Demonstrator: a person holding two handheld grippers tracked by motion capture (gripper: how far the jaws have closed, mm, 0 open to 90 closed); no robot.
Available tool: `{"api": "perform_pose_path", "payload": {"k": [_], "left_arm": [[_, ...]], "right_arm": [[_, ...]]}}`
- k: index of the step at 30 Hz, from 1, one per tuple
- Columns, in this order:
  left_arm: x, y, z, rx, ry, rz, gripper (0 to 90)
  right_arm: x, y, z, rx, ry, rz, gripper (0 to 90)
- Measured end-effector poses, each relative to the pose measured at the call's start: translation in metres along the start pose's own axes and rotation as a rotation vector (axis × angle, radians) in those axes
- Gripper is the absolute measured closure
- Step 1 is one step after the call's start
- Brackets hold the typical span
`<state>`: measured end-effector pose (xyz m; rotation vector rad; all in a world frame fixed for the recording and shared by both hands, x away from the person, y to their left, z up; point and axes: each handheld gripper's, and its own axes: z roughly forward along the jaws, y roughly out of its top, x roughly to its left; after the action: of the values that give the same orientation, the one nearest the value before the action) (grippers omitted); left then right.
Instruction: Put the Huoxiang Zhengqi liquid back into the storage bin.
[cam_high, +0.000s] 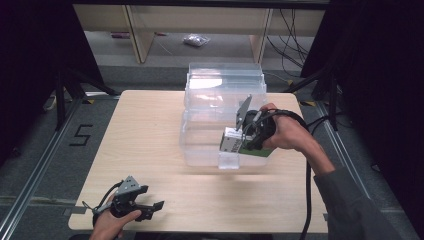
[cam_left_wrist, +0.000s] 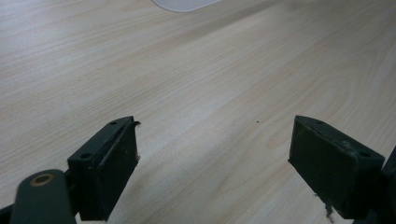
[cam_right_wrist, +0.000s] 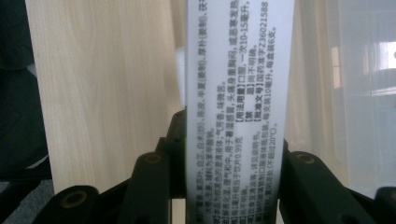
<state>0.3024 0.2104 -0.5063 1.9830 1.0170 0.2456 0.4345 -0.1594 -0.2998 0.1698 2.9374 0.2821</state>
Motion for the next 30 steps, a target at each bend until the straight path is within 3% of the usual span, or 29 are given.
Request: {"api": "perform_pose_path", "payload": {"k": [2, 3, 5, 6, 10, 12, 14, 21, 24, 27, 30], "left_arm": [[0.000, 0.000, 0.000, -0.001, 0.000, -0.001, 14.9], [0.000, 0.000, 0.000, -0.001, 0.000, -0.001, 14.9], [0.000, 0.000, 0.000, -0.002, -0.001, -0.001, 14.9], [0.000, 0.000, 0.000, -0.001, -0.001, -0.001, 14.9], [0.000, 0.000, 0.000, -0.001, -0.001, 0.000, 14.9], [0.000, 0.000, 0.000, -0.001, -0.001, -0.001, 14.9], [0.000, 0.000, 0.000, -0.004, -0.001, -0.001, 14.9], [0.000, 0.000, 0.000, 0.001, -0.002, 0.000, 14.9], [0.000, 0.000, 0.000, 0.002, -0.001, 0.000, 14.9], [0.001, 0.000, -0.001, 0.013, 0.000, 0.007, 14.9], [0.001, 0.000, -0.001, 0.015, 0.000, 0.007, 14.9]], "right_arm": [[-0.003, 0.000, 0.000, 0.000, 0.003, -0.020, 65.4], [-0.004, -0.001, 0.000, 0.006, 0.003, 0.015, 65.3], [-0.011, -0.002, 0.002, 0.011, 0.009, 0.015, 65.3], [-0.014, -0.002, 0.002, 0.006, 0.011, -0.013, 65.3], [-0.020, -0.003, 0.005, 0.010, 0.013, 0.020, 65.3], [-0.026, -0.003, 0.008, 0.011, 0.008, -0.004, 65.3], [-0.031, -0.004, 0.010, 0.014, 0.015, 0.035, 65.3], [-0.045, -0.007, 0.016, 0.000, 0.025, 0.052, 65.4], [-0.054, -0.011, 0.020, -0.003, 0.027, 0.085, 65.3], [-0.060, -0.013, 0.023, -0.004, 0.031, 0.077, 65.3], [-0.067, -0.016, 0.028, 0.020, 0.030, 0.093, 65.3]]}}
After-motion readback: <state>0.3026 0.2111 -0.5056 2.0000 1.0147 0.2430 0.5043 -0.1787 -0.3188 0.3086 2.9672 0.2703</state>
